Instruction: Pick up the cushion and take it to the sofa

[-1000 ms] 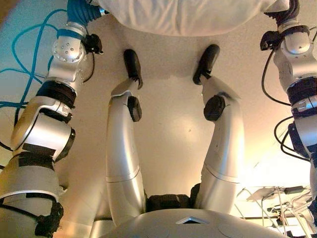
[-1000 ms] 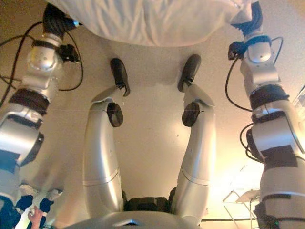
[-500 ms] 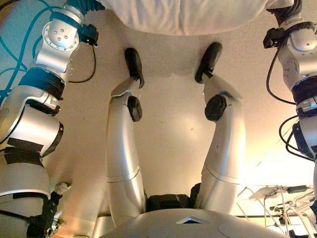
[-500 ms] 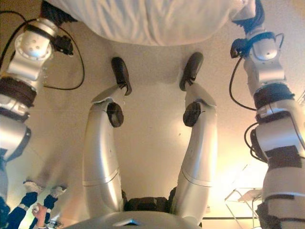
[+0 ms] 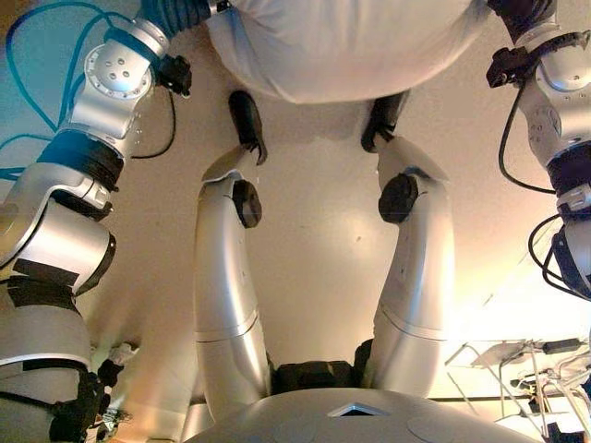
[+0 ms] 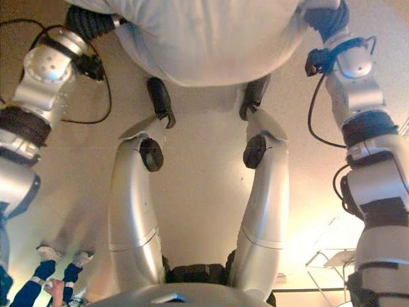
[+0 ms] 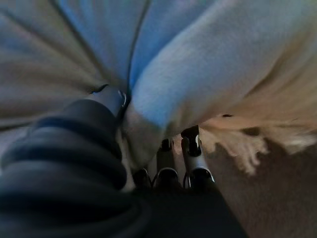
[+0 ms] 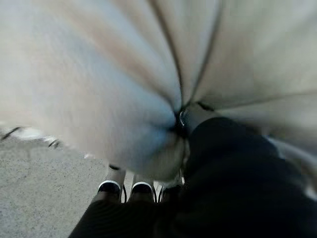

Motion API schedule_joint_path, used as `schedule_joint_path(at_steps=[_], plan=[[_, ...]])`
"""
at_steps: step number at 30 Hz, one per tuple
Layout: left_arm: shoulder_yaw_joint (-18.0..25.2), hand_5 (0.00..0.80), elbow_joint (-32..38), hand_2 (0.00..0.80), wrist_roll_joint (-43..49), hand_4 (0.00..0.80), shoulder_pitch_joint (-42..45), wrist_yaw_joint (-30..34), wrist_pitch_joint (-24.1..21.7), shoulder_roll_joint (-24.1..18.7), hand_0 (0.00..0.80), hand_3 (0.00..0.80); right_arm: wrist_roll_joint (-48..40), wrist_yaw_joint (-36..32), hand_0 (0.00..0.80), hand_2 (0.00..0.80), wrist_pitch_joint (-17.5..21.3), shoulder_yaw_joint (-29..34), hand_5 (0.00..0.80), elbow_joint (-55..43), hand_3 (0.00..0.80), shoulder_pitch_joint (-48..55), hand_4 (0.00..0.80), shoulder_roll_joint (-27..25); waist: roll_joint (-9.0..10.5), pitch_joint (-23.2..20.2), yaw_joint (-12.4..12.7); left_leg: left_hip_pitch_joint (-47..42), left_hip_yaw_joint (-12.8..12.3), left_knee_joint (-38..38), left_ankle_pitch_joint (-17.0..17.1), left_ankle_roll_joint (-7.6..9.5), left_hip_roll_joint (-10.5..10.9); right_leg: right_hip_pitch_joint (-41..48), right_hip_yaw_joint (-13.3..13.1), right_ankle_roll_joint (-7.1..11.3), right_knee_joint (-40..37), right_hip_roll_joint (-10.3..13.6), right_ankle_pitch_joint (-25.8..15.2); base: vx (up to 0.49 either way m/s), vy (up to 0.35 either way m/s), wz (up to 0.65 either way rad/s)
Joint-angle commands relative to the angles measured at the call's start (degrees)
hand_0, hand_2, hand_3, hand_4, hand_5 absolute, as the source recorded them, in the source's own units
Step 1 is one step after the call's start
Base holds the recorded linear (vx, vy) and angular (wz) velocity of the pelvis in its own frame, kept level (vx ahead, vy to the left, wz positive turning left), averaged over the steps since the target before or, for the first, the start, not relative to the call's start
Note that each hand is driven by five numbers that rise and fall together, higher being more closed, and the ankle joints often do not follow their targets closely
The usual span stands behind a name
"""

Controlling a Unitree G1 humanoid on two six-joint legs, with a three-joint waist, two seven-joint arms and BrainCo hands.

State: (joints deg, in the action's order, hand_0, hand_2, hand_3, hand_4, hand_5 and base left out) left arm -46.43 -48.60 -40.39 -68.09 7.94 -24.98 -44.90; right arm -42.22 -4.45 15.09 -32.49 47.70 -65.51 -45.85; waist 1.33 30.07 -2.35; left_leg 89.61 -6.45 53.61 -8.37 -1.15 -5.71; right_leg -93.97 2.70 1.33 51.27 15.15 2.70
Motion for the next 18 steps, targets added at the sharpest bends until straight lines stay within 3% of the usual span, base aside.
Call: schedule_joint_path(at_steps=[1,8,14,18], plan=[[5.0,0.8,9.1,0.8,-3.2,0.8,1.1,3.8,-3.7,5.6,0.8,0.8,1.5,-1.6,0.8,0.8,3.3,-1.6,0.8,-7.7,0.8,-0.4,0.8,-0.3,-3.34,-0.3,-0.4,0.3,2.3,-5.3,1.3,-2.85,-1.8,4.1,-3.3,5.69,-2.5,1.4,-0.3,-0.053,-0.016,0.02],[9.5,0.8,9.3,0.8,-2.6,0.8,9.1,5.5,-6.5,8.5,0.8,0.8,5.5,-1.3,0.8,0.8,5.3,2.8,0.8,-9.5,0.8,7.2,0.8,2.3,-3.88,-0.3,0.3,-2.8,4.0,-5.2,4.4,-3.79,-2.0,9.4,-1.3,6.58,-3.7,0.4,-2.6,-0.049,0.007,-0.05],[14.5,0.8,12.8,0.8,-2.0,0.8,19.4,4.9,-7.8,11.8,0.8,0.8,8.6,-0.1,0.8,0.8,6.3,6.9,0.8,-14.8,0.8,16.6,0.8,5.1,-2.56,-0.3,0.3,-19.5,2.9,-14.3,6.8,-5.72,-2.3,26.0,0.8,7.37,-13.9,-0.5,-4.5,0.024,-0.029,-0.15],[17.9,0.8,16.2,0.8,-0.6,0.8,27.5,5.2,-8.4,13.5,0.8,0.8,11.5,-0.1,0.8,0.8,6.7,11.5,0.8,-19.3,0.8,25.7,0.8,7.5,-1.5,-0.3,0.3,-32.6,1.7,-20.3,6.7,-5.72,-2.3,38.7,2.6,7.76,-22.0,0.0,-5.1,0.059,-0.046,0.02]])
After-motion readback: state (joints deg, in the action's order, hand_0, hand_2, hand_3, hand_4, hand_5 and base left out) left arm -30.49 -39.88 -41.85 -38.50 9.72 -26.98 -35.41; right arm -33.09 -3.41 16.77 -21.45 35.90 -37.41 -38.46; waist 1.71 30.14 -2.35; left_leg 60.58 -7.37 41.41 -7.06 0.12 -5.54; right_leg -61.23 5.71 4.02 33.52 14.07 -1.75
